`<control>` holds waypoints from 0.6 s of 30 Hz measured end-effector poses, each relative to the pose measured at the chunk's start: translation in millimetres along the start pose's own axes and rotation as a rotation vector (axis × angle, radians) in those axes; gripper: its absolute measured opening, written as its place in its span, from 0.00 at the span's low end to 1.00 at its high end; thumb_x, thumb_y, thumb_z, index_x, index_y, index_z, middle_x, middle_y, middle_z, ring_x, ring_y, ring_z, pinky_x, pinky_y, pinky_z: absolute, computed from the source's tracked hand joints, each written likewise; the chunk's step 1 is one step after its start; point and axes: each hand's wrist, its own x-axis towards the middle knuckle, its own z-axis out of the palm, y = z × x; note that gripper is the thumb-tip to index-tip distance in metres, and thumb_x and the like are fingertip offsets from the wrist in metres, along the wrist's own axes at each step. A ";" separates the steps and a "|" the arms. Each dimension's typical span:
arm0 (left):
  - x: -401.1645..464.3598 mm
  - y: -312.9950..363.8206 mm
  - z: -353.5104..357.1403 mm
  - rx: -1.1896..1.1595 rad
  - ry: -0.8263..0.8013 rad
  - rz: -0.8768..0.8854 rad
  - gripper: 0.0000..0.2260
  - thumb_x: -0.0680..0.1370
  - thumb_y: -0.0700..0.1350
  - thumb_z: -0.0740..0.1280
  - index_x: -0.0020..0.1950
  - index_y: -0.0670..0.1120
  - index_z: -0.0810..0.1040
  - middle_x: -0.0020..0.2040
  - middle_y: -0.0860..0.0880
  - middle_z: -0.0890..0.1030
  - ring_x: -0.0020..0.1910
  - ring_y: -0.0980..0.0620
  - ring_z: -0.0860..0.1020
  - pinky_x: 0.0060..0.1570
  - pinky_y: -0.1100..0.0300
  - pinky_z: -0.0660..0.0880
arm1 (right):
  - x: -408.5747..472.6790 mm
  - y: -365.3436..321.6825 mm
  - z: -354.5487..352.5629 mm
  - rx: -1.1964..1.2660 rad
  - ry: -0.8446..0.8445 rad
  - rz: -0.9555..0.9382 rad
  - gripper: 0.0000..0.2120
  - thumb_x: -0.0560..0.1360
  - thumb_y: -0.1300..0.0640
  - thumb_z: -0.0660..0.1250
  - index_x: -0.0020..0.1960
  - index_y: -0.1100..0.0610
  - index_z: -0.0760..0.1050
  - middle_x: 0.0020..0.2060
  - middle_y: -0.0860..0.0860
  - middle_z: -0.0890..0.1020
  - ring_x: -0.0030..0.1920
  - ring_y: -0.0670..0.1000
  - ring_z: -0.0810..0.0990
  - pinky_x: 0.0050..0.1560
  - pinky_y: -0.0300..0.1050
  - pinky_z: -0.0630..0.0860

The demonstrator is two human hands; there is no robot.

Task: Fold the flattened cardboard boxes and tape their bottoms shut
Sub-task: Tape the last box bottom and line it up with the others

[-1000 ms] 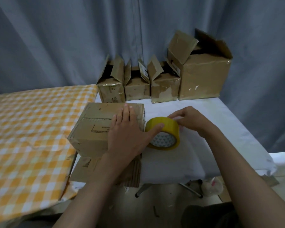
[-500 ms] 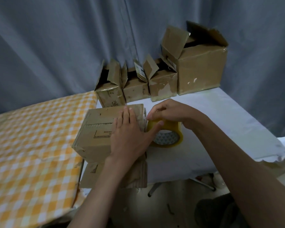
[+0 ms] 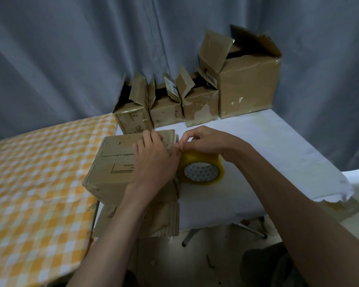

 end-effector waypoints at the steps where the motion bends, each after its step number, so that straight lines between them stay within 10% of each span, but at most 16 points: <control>1: -0.3 -0.2 -0.1 0.007 0.001 0.000 0.18 0.80 0.56 0.60 0.59 0.42 0.69 0.52 0.49 0.63 0.53 0.47 0.67 0.62 0.46 0.68 | 0.2 -0.3 0.2 0.005 0.001 -0.006 0.07 0.79 0.52 0.66 0.50 0.50 0.83 0.45 0.45 0.75 0.49 0.50 0.74 0.46 0.43 0.71; 18: 6.4 5.7 -5.0 0.026 -0.199 -0.041 0.23 0.80 0.53 0.61 0.71 0.44 0.62 0.66 0.44 0.64 0.70 0.41 0.64 0.73 0.38 0.54 | -46.4 45.4 -39.2 0.226 0.298 -0.014 0.06 0.79 0.58 0.67 0.49 0.53 0.83 0.51 0.52 0.82 0.48 0.47 0.76 0.45 0.40 0.73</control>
